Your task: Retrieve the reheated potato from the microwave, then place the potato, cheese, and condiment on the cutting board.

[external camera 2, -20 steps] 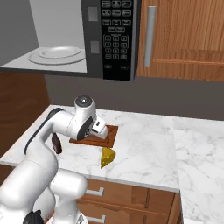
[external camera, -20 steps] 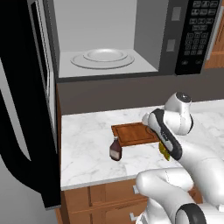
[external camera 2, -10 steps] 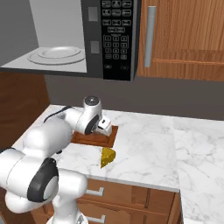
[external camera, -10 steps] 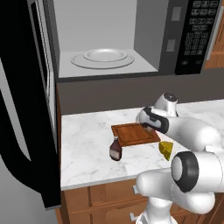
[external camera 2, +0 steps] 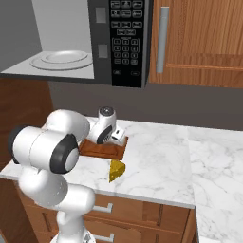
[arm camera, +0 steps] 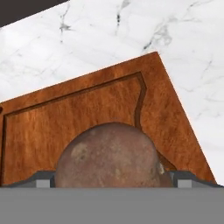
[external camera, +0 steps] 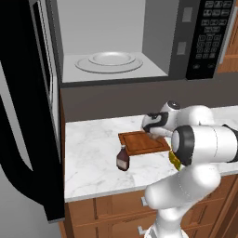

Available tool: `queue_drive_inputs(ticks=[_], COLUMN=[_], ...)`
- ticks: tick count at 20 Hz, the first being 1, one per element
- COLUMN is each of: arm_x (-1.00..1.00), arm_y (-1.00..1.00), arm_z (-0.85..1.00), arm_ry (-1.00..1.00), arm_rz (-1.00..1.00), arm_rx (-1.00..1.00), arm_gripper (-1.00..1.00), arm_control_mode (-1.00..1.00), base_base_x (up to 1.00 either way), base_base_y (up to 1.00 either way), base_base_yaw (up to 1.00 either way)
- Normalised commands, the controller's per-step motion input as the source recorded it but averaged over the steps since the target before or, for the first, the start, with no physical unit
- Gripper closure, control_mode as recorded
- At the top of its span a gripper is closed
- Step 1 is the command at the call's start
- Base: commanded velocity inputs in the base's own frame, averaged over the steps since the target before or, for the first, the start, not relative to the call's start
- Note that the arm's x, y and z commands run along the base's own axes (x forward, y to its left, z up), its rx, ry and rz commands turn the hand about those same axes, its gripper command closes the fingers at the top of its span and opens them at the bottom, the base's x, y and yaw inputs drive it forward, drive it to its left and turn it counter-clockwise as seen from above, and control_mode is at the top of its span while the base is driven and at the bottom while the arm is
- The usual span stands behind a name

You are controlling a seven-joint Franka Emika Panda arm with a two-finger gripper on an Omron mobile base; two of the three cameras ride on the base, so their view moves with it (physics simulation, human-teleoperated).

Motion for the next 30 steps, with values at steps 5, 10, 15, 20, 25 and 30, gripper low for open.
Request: queue_drive_inputs(ticks=[5,10,15,20,25,30], arm_x=[0.4,0.26,0.16,0.21,0.14,-0.08], arm_y=[-0.17,-0.03,0.01,0.02,0.01,0.0], arm_z=[-0.3,-0.2,-0.15,-0.15,-0.14,-0.19], arm_ry=[0.0,0.0,0.0,0.0,0.0,0.0], arm_rz=[0.06,0.06,0.03,0.0,0.0,0.0], arm_rx=[0.0,0.0,0.0,0.0,0.0,0.0], arm_gripper=[1.0,1.0,1.0,1.0,1.0,1.0], arm_control_mode=[-1.0,-1.0,-1.0,-1.0,-1.0,-1.0], base_base_x=[0.0,0.0,0.0,0.0,0.0,0.0], base_base_y=[0.0,0.0,0.0,0.0,0.0,0.0], base_base_yaw=[0.0,0.0,0.0,0.0,0.0,0.0])
